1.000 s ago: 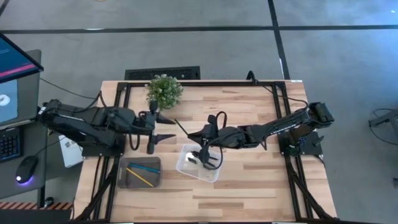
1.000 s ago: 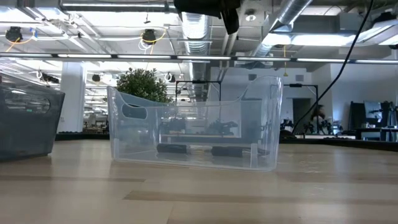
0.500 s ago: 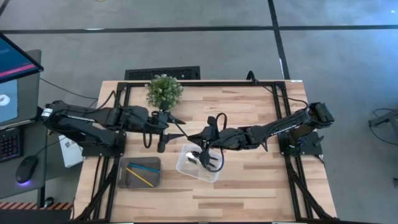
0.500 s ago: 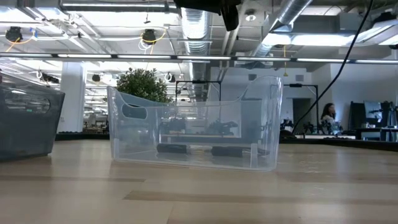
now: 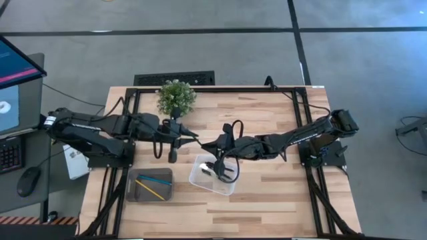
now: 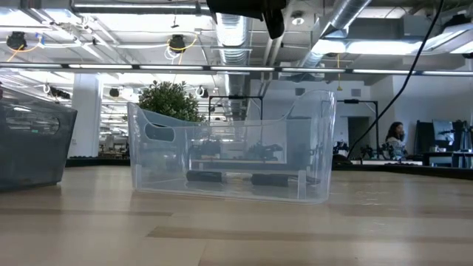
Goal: Sort pens & pencils
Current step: Put the green pencil into the black bin
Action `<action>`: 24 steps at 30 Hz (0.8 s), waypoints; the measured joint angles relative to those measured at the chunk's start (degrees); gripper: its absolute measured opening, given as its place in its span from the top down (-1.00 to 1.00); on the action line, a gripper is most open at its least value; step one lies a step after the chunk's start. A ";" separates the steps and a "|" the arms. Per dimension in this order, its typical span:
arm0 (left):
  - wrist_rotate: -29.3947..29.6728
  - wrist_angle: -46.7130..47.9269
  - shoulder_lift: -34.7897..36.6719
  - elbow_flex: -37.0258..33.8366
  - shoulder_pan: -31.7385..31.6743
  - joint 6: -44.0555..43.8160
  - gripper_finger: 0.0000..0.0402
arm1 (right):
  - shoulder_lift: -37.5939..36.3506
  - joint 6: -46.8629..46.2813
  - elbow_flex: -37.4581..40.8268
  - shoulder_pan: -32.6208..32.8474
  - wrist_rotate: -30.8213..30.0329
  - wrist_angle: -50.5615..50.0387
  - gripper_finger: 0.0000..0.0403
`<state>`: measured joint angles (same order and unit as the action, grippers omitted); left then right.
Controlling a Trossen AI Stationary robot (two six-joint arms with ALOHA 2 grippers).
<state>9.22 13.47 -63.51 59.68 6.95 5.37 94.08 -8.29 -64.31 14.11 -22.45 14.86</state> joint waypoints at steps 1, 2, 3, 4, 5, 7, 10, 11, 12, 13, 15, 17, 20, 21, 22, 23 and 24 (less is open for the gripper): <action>-0.37 0.00 0.00 0.00 0.04 0.21 0.88 | 0.00 0.20 0.00 -0.02 -0.12 -0.18 0.76; -0.52 0.06 0.00 0.00 0.08 0.51 0.92 | 0.00 0.27 0.00 -0.05 -0.14 -0.33 0.76; -0.52 0.12 0.00 0.00 0.10 0.59 0.94 | 0.00 0.27 0.00 -0.07 -0.18 -0.47 0.76; -0.63 0.13 0.00 0.00 0.07 0.54 0.93 | 0.00 0.23 0.00 -0.07 -0.32 -0.66 0.76; -0.65 0.18 -0.02 0.00 0.06 0.42 0.92 | 0.00 0.17 0.00 -0.08 -0.33 -0.80 0.76; -0.30 0.34 -0.04 0.00 0.06 0.38 0.90 | 0.00 0.10 0.00 -0.23 -0.30 -0.96 0.76; -0.07 0.81 -0.04 0.00 0.06 -0.01 0.93 | 0.00 -0.09 0.00 -0.35 -0.28 -1.16 0.76; -0.07 1.19 0.00 0.00 0.06 -0.04 0.95 | 0.00 -0.10 0.00 -0.35 -0.29 -1.47 0.75; -0.07 1.69 0.09 0.00 0.06 -0.10 0.96 | 0.00 -0.20 -0.02 -0.35 -0.27 -1.99 0.75; -0.12 2.21 0.11 0.00 0.06 -0.27 0.96 | -0.02 -0.32 -0.06 -0.35 -0.27 -2.81 0.74; 1.43 3.06 0.28 0.00 -0.03 -0.04 0.95 | -0.08 -1.29 -0.06 -0.32 0.44 -5.70 0.73; 3.38 3.32 0.86 0.00 -0.01 -0.03 0.95 | 0.02 -2.34 0.04 -0.17 1.07 -8.10 0.73; 4.65 4.35 1.20 0.02 0.17 0.47 0.96 | 0.00 -5.37 0.02 -0.13 1.21 -9.69 0.73; 4.54 4.65 1.36 0.00 0.19 0.50 0.96 | 0.02 -6.66 0.02 -0.23 1.73 -10.81 0.73; 4.52 4.59 1.70 0.00 0.19 0.42 0.96 | 0.01 -7.86 0.02 -0.27 2.45 -12.21 0.72; 4.52 5.12 2.18 0.00 0.17 0.06 0.96 | 0.01 -8.95 0.02 -0.32 2.89 -13.65 0.72; 4.52 6.02 2.71 0.00 0.17 -0.48 0.96 | 0.01 -10.31 0.02 -0.32 3.14 -15.11 0.72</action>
<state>13.74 19.50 -60.80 59.68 7.11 4.89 94.09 -18.60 -64.29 13.79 -19.31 -0.25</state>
